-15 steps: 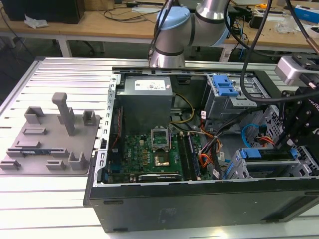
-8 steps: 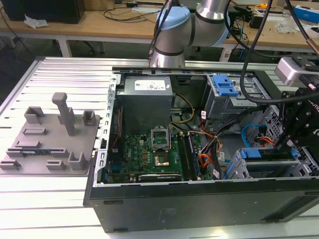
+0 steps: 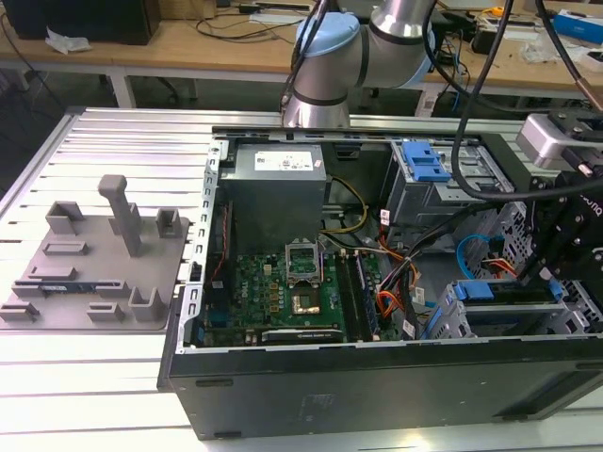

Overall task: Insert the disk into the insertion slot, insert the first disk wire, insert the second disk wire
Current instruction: 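Insert the first disk wire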

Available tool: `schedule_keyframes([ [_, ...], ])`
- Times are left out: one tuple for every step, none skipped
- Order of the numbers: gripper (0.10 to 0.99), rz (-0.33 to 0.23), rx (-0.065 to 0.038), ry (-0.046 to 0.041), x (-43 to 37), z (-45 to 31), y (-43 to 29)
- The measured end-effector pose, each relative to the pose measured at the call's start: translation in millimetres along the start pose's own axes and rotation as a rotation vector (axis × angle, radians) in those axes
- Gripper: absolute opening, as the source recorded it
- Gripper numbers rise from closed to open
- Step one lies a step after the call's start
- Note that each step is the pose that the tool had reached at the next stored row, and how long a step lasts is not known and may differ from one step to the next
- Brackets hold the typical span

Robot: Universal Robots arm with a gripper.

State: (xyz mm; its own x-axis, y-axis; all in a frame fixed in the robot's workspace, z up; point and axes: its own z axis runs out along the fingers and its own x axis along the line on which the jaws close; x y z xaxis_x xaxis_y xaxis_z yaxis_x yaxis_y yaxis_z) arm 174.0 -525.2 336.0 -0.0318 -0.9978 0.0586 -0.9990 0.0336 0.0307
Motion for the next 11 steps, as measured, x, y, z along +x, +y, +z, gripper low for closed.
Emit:
schedule_keyframes([
  [0.165, 0.0, 0.0, 0.0006, -0.1, 1.3, 0.0],
  [0.165, 0.0, 0.0, 0.0007, 0.0, 3.1, -0.1],
  [0.173, 0.0, -0.001, -0.0033, -0.1, 4.9, 0.3],
  [0.173, 0.0, -0.001, -0.0031, 0.1, 5.1, 0.3],
  [0.294, 0.0, 0.0, -0.0013, 0.4, -2.1, 0.5],
  [0.294, 0.0, 0.0, -0.0012, 0.5, -6.6, 0.6],
  [0.361, 0.0, 0.0, -0.0004, 0.4, -11.3, 0.8],
  [0.361, 0.0, 0.0, 0.0015, -0.2, -15.4, 0.9],
  [0.361, 0.001, 0.0, 0.0045, -1.2, -20.8, 1.2],
  [0.361, 0.001, 0.0, 0.0069, -2.5, -26.5, 1.4],
  [0.361, 0.002, 0.0, 0.0091, -3.3, -31.4, 1.6],
])
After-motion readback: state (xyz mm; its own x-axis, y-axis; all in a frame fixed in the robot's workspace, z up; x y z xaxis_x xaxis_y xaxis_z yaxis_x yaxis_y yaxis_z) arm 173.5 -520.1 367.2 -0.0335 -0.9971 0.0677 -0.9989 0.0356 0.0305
